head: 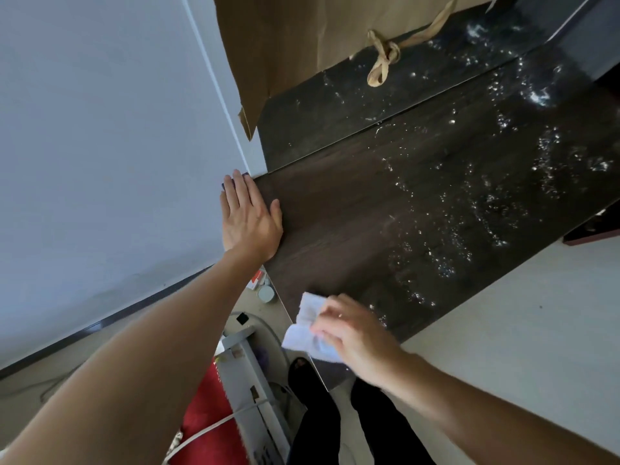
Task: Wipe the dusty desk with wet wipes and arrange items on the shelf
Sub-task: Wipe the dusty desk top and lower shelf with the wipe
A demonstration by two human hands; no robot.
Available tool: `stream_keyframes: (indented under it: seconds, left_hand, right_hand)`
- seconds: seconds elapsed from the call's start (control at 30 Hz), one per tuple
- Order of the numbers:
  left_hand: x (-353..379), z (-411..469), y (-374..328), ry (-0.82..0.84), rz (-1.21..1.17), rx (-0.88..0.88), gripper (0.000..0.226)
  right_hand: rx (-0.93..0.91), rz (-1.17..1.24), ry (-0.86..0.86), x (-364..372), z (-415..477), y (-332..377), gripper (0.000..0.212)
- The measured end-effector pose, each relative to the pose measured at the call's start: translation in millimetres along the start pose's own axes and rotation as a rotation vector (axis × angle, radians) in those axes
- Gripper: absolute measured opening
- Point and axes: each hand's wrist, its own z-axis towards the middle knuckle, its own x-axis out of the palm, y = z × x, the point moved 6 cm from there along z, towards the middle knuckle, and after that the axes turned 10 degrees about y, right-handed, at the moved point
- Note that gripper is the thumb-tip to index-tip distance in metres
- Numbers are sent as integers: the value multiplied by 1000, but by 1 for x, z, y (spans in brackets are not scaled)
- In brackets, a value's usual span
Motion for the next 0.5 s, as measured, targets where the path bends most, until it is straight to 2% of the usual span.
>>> stream_keyframes:
  seconds: [0.1,0.17,0.2,0.3,0.37,0.4,0.47,0.5]
  left_hand:
    - [5,-11,-1,-11,65,34,66]
    - [6,-11,0,-3,79,30,66]
    - [6,-10,0,-2,80,33,66]
    - [5,-11,-1,-6,83,40,66]
    - [5,-11,-1,0,93,35,66]
    - [5,-12,-1,1,100,31,66]
    - [5,-11,-3,3,116,22,65]
    - [5,-12,-5,4,121,18,64]
  right_hand:
    - [267,-54,-225,-49,17,-52,19]
    - [320,-50,-300,-49,31,-50,29]
    - [246,-35,-259,-35,35,-31,30]
    - [-86,-50,21,23,9,23,33]
    - [-52,-23,82,14,-2,7,34]
    - [36,-42,13,-2,-1,-15,33]
    - [226,-27,-267,-42,-2,-54,28]
    - [284,-1,-355,-50,-6,-59,25]
